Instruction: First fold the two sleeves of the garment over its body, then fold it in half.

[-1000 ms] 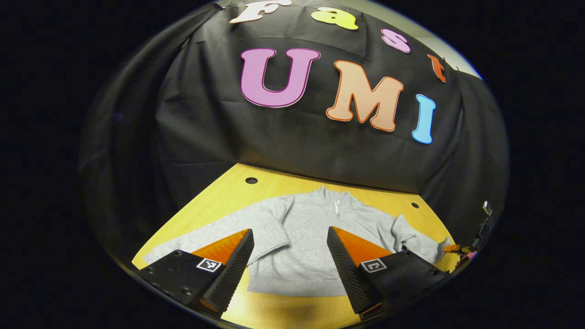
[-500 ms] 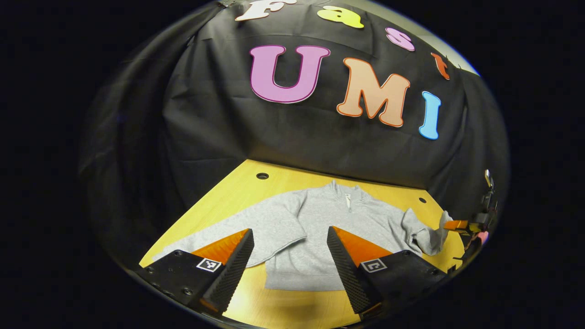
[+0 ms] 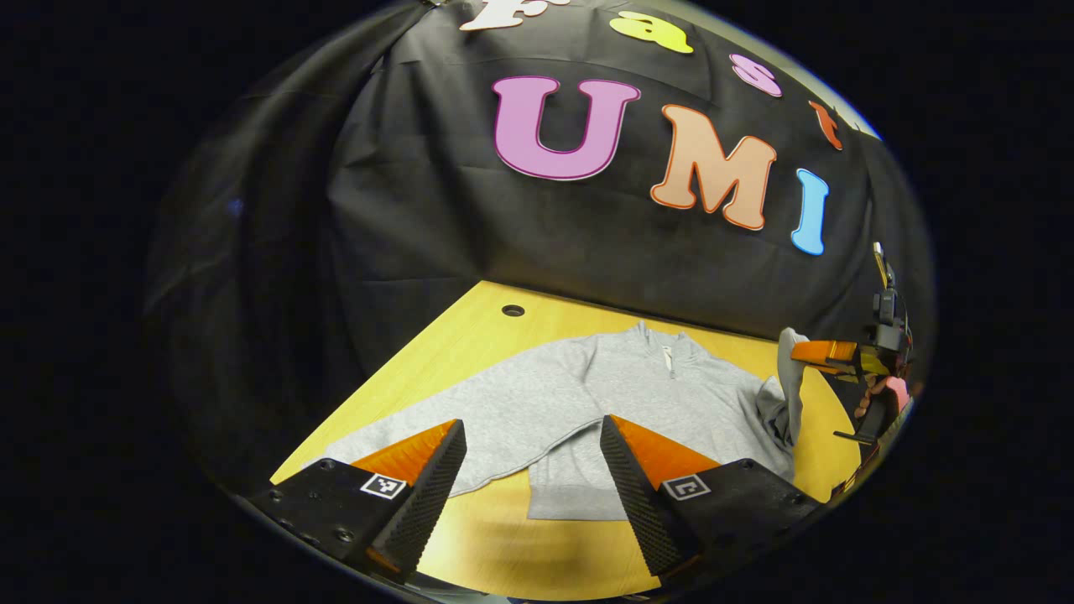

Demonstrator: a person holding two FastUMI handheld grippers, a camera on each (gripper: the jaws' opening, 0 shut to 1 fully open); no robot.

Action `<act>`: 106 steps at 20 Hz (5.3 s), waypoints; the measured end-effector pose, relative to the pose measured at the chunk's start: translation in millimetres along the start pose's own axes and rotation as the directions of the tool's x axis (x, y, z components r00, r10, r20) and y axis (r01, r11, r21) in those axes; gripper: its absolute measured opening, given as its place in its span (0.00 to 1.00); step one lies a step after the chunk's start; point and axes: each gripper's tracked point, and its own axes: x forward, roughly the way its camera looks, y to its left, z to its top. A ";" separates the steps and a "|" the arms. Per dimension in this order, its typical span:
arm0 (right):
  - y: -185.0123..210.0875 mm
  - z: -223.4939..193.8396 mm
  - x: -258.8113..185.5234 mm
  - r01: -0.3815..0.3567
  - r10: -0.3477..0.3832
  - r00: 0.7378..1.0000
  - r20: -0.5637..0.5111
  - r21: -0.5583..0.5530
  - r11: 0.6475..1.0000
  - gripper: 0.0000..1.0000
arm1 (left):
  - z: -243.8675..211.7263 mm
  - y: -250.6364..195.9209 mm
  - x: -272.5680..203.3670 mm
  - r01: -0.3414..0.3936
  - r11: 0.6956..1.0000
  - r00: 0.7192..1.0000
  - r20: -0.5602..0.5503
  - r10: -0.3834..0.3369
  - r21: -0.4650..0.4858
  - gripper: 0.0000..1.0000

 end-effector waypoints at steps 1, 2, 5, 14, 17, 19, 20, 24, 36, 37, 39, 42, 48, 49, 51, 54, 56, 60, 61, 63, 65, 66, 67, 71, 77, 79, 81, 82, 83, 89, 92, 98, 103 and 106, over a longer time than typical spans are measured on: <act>19.7 -0.9 5.7 -0.033 0.033 0.999 -0.005 -0.013 0.999 0.07 | -2.4 5.3 -1.3 -0.008 1.000 1.000 -0.002 0.008 -0.010 0.94; 39.5 -2.3 12.3 -0.067 0.066 0.998 -0.010 -0.026 0.997 0.06 | -5.2 12.8 -2.4 -0.015 1.000 1.000 -0.005 0.015 -0.020 0.94; 97.3 -12.4 25.1 -0.162 0.161 0.987 -0.030 -0.063 0.985 0.06 | -19.5 31.7 -4.1 -0.034 0.998 0.999 -0.034 0.032 -0.044 0.94; 202.0 -77.7 101.9 -0.260 0.237 0.960 -0.150 -0.163 0.952 0.06 | -59.2 92.7 -5.4 -0.106 0.990 0.991 -0.091 0.098 -0.091 0.94; 220.0 -92.1 128.0 -0.234 0.198 0.960 -0.196 -0.185 0.954 0.07 | -73.2 115.0 -5.7 -0.141 0.985 0.985 -0.116 0.129 -0.097 0.94; 230.1 -97.7 141.8 -0.223 0.179 0.959 -0.218 -0.195 0.955 0.07 | -82.7 129.7 -1.9 -0.164 0.981 0.980 -0.130 0.151 -0.104 0.95; 235.4 -97.4 146.7 -0.217 0.171 0.959 -0.226 -0.200 0.955 0.08 | -87.8 137.2 0.0 -0.177 0.978 0.977 -0.139 0.161 -0.107 0.94; 240.8 -80.5 144.3 -0.235 0.179 0.946 -0.270 -0.195 0.952 0.11 | -105.4 167.6 11.1 -0.241 0.967 0.958 -0.175 0.225 -0.076 0.95; 264.9 -42.0 108.0 -0.342 0.287 0.924 -0.253 -0.209 0.916 0.98 | -153.8 200.5 29.1 -0.300 0.953 0.914 -0.296 0.277 -0.035 0.95; 261.3 -33.1 102.4 -0.337 0.288 0.929 -0.233 -0.212 0.917 0.98 | -154.8 201.4 31.4 -0.302 0.953 0.912 -0.297 0.282 -0.023 0.95; 248.7 -17.4 88.4 -0.323 0.280 0.939 -0.202 -0.226 0.919 0.98 | -156.0 199.8 31.9 -0.295 0.955 0.912 -0.297 0.282 -0.001 0.95; 226.7 -4.4 65.3 -0.292 0.257 0.951 -0.175 -0.227 0.929 0.94 | -154.2 199.2 35.9 -0.279 0.960 0.922 -0.277 0.269 0.006 0.92; 172.6 14.3 24.2 -0.210 0.183 0.974 -0.135 -0.220 0.953 0.98 | -151.3 193.7 44.4 -0.278 0.960 0.928 -0.265 0.263 -0.022 0.34; 162.0 15.4 17.2 -0.194 0.168 0.977 -0.130 -0.226 0.955 0.98 | -152.2 193.1 44.9 -0.283 0.959 0.923 -0.276 0.269 -0.008 0.17; 141.2 16.9 4.1 -0.161 0.135 0.983 -0.124 -0.238 0.958 0.94 | -152.4 192.0 45.3 -0.285 0.958 0.916 -0.290 0.276 0.012 0.11; 111.2 17.4 -13.5 -0.112 0.086 0.989 -0.120 -0.229 0.967 0.98 | -150.6 190.3 46.5 -0.274 0.961 0.916 -0.298 0.268 0.023 0.05; 93.6 20.7 -24.1 -0.080 0.057 0.992 -0.110 -0.211 0.974 0.98 | -151.6 188.6 47.6 -0.288 0.957 0.909 -0.310 0.278 0.014 0.03; 61.2 28.6 -40.1 -0.024 0.007 0.996 -0.092 -0.180 0.983 0.98 | -141.1 161.0 57.3 -0.264 0.963 0.916 -0.326 0.233 -0.055 0.01; 53.1 30.1 -42.5 -0.009 -0.007 0.996 -0.091 -0.173 0.985 0.94 | -133.8 150.4 61.8 -0.247 0.967 0.924 -0.318 0.215 -0.065 0.00; 40.7 34.0 -48.5 0.007 -0.021 0.996 -0.086 -0.161 0.987 0.98 | -115.8 121.7 69.0 -0.196 0.978 0.939 -0.300 0.165 -0.074 0.00; 30.4 38.4 -52.9 0.020 -0.032 0.997 -0.076 -0.157 0.987 0.98 | -93.1 92.5 77.2 -0.140 0.989 0.955 -0.270 0.120 -0.056 0.00; 24.7 41.0 -55.9 0.027 -0.038 0.997 -0.070 -0.157 0.987 0.98 | -83.2 75.3 80.3 -0.109 0.993 0.962 -0.257 0.094 -0.043 0.03; 19.3 42.8 -59.0 0.032 -0.042 0.997 -0.066 -0.154 0.987 0.98 | -72.9 56.0 84.0 -0.070 0.997 0.968 -0.245 0.060 -0.035 0.00; -1.8 46.1 -70.6 0.041 -0.049 0.997 -0.061 -0.130 0.991 0.98 | -41.6 -24.7 94.1 0.070 0.997 0.975 -0.210 -0.066 0.013 0.00; -41.0 40.5 -85.7 0.075 -0.084 0.994 -0.070 -0.127 0.989 0.98 | -16.6 -164.7 101.1 0.281 0.957 0.947 -0.187 -0.263 0.075 0.00; -54.4 38.6 -91.1 0.086 -0.095 0.993 -0.074 -0.127 0.988 0.98 | -13.9 -211.3 99.9 0.346 0.934 0.927 -0.186 -0.325 0.090 0.00; -65.1 36.8 -95.9 0.089 -0.097 0.992 -0.077 -0.104 0.991 0.98 | -15.8 -244.9 105.5 0.382 0.916 0.915 -0.192 -0.356 0.121 0.00; -70.8 35.8 -97.1 0.092 -0.100 0.992 -0.080 -0.094 0.991 0.94 | -18.7 -259.7 110.1 0.400 0.907 0.908 -0.193 -0.372 0.135 0.00; -77.2 35.1 -96.7 0.096 -0.103 0.991 -0.083 -0.086 0.992 0.94 | -18.5 -273.1 113.3 0.416 0.898 0.901 -0.194 -0.388 0.140 0.00; -117.6 38.6 -98.6 0.129 -0.133 0.987 -0.089 -0.054 0.990 0.98 | -14.0 -344.4 131.6 0.482 0.862 0.873 -0.176 -0.456 0.156 0.00; -135.0 40.9 -98.3 0.141 -0.145 0.985 -0.092 -0.039 0.989 0.98 | -21.9 -372.2 145.2 0.497 0.853 0.863 -0.189 -0.469 0.156 0.00; -164.8 42.0 -95.9 0.166 -0.169 0.981 -0.094 -0.037 0.985 0.98 | -41.9 -436.5 164.9 0.543 0.822 0.836 -0.203 -0.510 0.173 0.00; -178.4 34.8 -94.7 0.179 -0.180 0.978 -0.107 -0.025 0.984 0.98 | -73.7 -456.1 192.2 0.513 0.834 0.853 -0.236 -0.466 0.206 0.01; -182.8 27.8 -101.4 0.186 -0.188 0.975 -0.115 -0.023 0.982 0.98 | -85.5 -462.5 205.1 0.509 0.842 0.853 -0.238 -0.464 0.179 0.05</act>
